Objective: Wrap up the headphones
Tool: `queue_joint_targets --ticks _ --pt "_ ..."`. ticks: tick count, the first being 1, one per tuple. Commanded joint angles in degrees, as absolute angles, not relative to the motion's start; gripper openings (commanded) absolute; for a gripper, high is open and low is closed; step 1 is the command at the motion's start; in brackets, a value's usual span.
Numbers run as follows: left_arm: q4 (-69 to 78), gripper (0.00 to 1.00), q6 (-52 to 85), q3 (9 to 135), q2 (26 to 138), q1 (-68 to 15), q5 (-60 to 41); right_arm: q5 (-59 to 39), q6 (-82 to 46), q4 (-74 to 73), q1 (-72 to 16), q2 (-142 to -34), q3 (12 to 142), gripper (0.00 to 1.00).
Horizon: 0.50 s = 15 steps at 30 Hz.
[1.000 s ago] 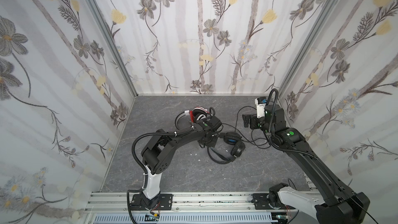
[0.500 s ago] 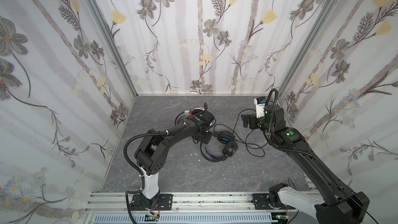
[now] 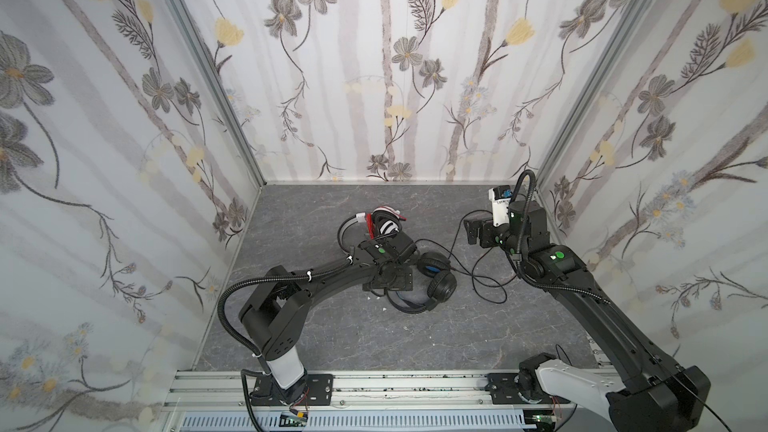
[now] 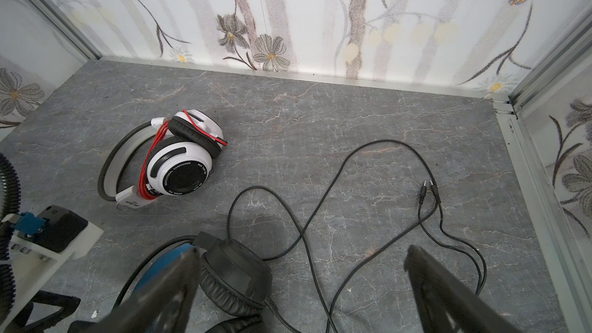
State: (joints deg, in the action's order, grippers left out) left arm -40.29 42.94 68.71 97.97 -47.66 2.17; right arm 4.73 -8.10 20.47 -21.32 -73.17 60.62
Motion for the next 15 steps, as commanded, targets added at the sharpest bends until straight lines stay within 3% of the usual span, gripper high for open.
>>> queue_joint_targets --ticks 1,9,15 --pt "-38.07 1.00 50.27 68.20 99.01 -48.60 5.53 3.81 -9.02 18.02 -21.38 -73.48 60.80 1.00" --pt "-35.09 0.94 52.62 67.65 103.46 -49.46 6.14 3.32 -9.05 17.66 -21.36 -72.85 59.72 1.00" --pt "-32.63 0.78 54.90 66.84 106.41 -50.71 6.26 3.92 -8.97 17.76 -21.34 -72.61 59.72 1.00"
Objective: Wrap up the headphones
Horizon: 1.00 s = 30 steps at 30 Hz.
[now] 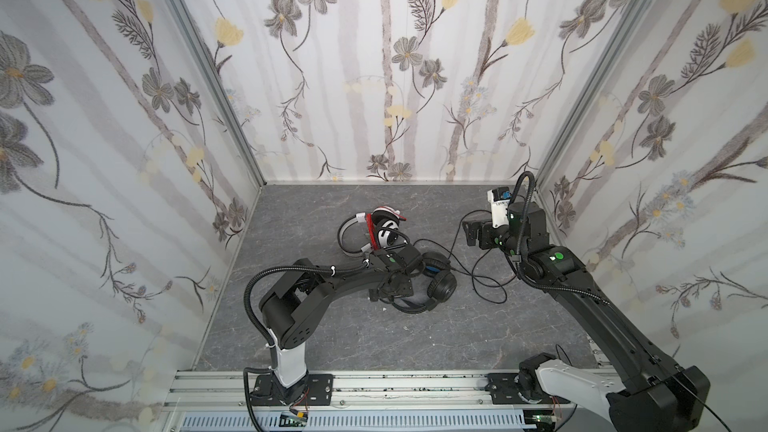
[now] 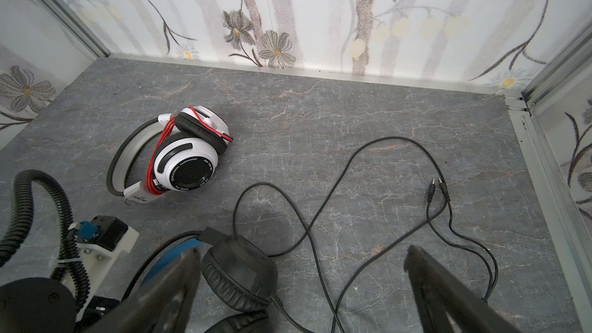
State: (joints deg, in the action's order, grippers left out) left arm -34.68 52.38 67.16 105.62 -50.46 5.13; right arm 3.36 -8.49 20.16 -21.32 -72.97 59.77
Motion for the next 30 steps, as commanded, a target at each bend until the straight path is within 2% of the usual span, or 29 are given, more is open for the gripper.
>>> queue_joint_targets --ticks 1,4,7,12,19,30 --pt "-31.96 0.76 55.10 66.55 106.59 -50.69 5.96 4.02 -9.01 17.83 -21.36 -72.46 59.71 1.00" --pt "-31.70 0.70 54.67 67.12 107.89 -50.89 6.19 5.34 -8.96 18.09 -21.35 -71.84 59.72 1.00" --pt "-31.48 0.59 54.17 67.31 108.58 -50.80 6.28 7.23 -8.82 18.30 -21.35 -70.98 59.83 1.00" --pt "-31.91 0.24 52.24 67.79 107.04 -50.71 6.36 7.21 -7.97 18.30 -21.36 -69.95 59.34 1.00" --pt "-33.11 0.00 48.24 68.31 101.11 -50.64 9.58 4.68 -7.20 17.94 -21.42 -70.27 59.26 1.00" --pt "-44.16 0.00 28.08 82.61 95.11 -48.09 9.70 -2.66 -3.48 12.38 -21.45 -64.68 55.06 1.00"
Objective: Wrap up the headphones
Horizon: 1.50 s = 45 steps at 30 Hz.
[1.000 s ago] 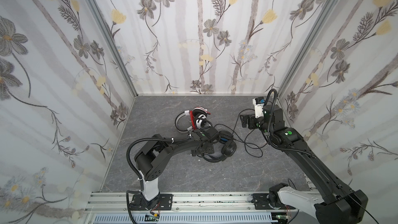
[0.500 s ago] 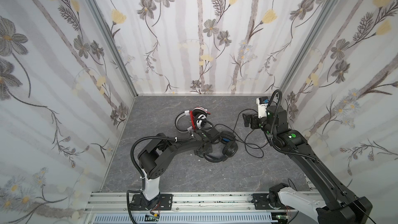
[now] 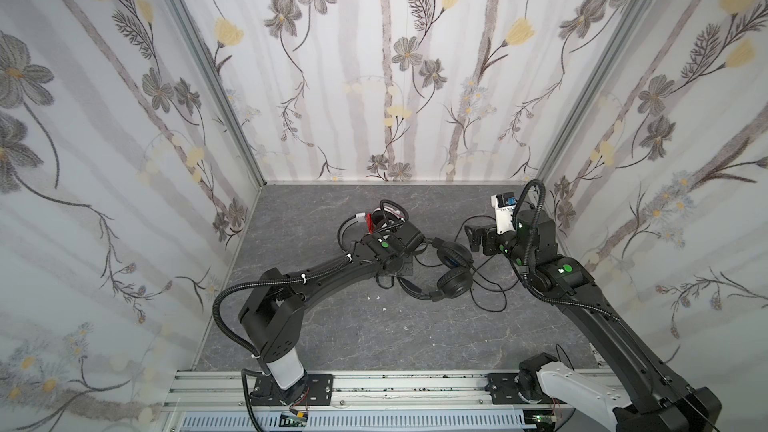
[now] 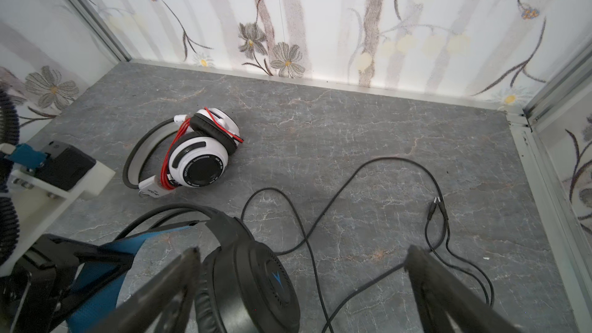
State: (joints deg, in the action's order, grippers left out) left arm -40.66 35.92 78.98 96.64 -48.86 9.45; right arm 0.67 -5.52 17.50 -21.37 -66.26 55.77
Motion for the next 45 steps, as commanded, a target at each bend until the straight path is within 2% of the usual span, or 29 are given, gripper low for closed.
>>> queue_joint_targets --ticks 1,8,16,23,31,39,45 --pt "-45.50 0.00 26.16 84.52 94.64 -47.44 9.61 -3.15 -2.95 11.81 -21.39 -63.85 54.49 1.00" --pt "-58.10 0.00 11.69 101.79 92.21 -39.29 6.16 -15.72 1.08 6.58 -21.48 -58.38 52.73 0.99" --pt "-66.26 0.00 4.94 116.78 93.18 -35.48 9.70 -26.16 0.29 4.45 -21.51 -57.23 53.21 0.98" --pt "-68.47 0.00 5.84 121.81 94.58 -33.44 11.68 -31.63 -0.99 4.52 -21.59 -55.83 51.43 0.95" --pt "-66.64 0.00 8.39 123.75 95.01 -31.33 10.09 -33.49 -3.47 1.79 -23.15 -55.95 48.30 0.95" --pt "-68.09 0.00 8.95 127.53 95.32 -30.68 9.79 -34.89 -5.93 -6.48 -25.39 -61.54 44.74 0.92" --pt "-67.46 0.00 10.49 127.88 94.14 -29.85 7.77 -32.86 -4.33 -9.48 -25.31 -65.43 42.01 0.86"
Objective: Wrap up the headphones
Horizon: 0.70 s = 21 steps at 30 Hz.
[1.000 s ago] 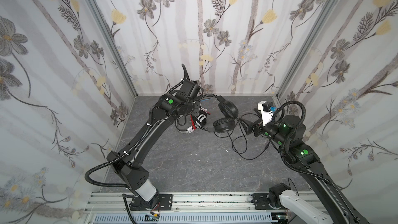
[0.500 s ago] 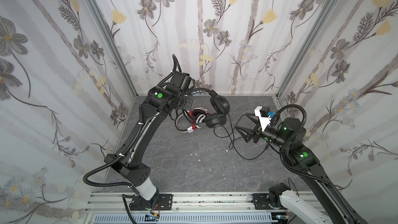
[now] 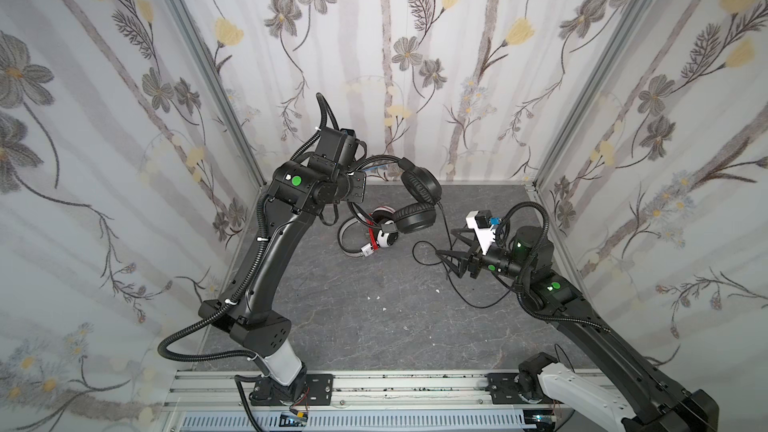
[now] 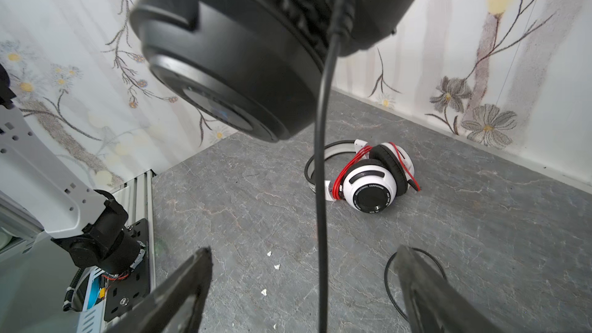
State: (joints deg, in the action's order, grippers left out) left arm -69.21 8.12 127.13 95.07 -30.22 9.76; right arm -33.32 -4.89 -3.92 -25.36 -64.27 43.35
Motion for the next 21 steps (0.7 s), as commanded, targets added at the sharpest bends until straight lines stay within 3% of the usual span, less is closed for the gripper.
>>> queue_joint_targets --ticks 1,21 --pt "-67.29 0.00 10.84 127.88 93.88 -29.56 7.01 -33.47 -4.53 -10.11 -25.31 -66.24 41.58 0.84" --pt "-65.88 0.00 16.56 129.27 89.61 -20.76 -4.10 -36.54 -11.75 -22.95 -24.41 -73.92 36.39 0.78"
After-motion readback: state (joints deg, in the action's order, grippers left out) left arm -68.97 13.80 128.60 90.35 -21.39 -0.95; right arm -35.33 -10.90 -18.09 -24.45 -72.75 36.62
